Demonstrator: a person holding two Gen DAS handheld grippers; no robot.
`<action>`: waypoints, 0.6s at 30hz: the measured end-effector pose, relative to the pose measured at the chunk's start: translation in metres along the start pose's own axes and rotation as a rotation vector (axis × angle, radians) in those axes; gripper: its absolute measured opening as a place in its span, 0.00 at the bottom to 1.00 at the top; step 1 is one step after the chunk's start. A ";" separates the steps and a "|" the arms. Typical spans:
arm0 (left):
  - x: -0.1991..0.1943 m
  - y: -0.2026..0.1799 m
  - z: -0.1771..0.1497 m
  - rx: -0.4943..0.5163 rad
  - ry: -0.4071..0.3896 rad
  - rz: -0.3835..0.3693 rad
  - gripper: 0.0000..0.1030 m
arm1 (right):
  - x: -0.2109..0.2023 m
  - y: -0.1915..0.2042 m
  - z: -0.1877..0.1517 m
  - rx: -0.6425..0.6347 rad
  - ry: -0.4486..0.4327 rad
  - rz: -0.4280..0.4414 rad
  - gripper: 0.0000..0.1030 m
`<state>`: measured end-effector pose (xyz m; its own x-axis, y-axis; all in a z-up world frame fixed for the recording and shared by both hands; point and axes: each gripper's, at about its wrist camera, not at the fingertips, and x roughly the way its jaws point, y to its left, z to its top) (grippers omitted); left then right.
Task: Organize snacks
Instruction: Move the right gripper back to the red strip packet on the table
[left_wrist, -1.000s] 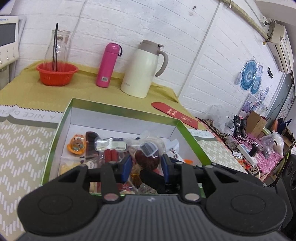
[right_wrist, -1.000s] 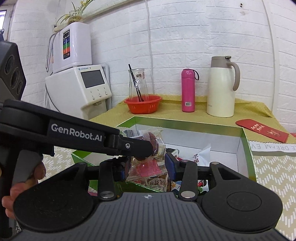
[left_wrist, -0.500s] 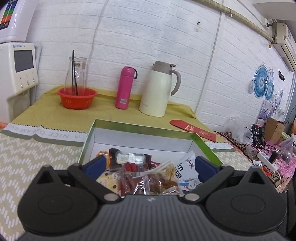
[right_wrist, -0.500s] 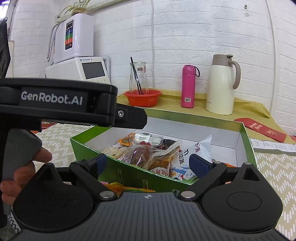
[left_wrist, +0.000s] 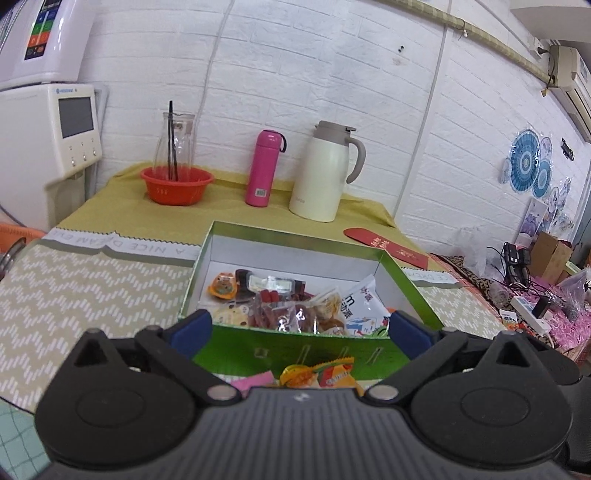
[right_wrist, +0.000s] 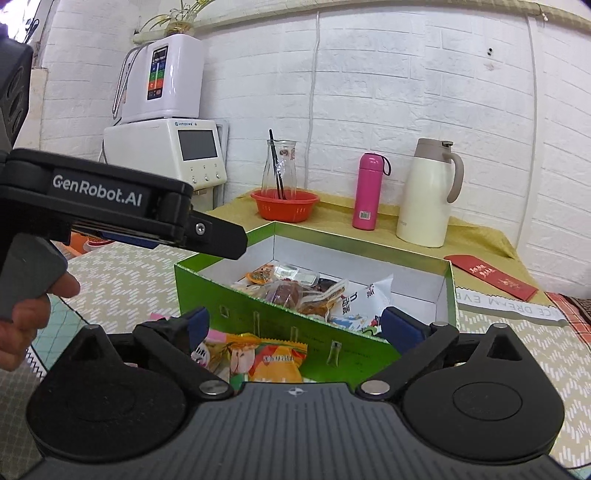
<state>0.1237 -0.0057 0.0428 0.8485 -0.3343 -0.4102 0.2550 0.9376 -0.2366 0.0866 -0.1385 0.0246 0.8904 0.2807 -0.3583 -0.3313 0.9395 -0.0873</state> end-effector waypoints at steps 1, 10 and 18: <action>-0.005 0.001 -0.005 -0.008 -0.001 -0.001 0.98 | -0.004 0.002 -0.004 -0.009 0.006 -0.002 1.00; -0.025 0.013 -0.067 -0.114 0.089 0.012 0.98 | -0.027 -0.001 -0.054 0.044 0.119 -0.102 1.00; -0.027 0.018 -0.080 -0.121 0.129 0.026 0.98 | -0.010 -0.050 -0.060 0.202 0.220 -0.287 1.00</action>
<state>0.0682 0.0121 -0.0206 0.7855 -0.3271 -0.5254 0.1698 0.9303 -0.3252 0.0755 -0.1995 -0.0237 0.8426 -0.0268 -0.5379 0.0085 0.9993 -0.0365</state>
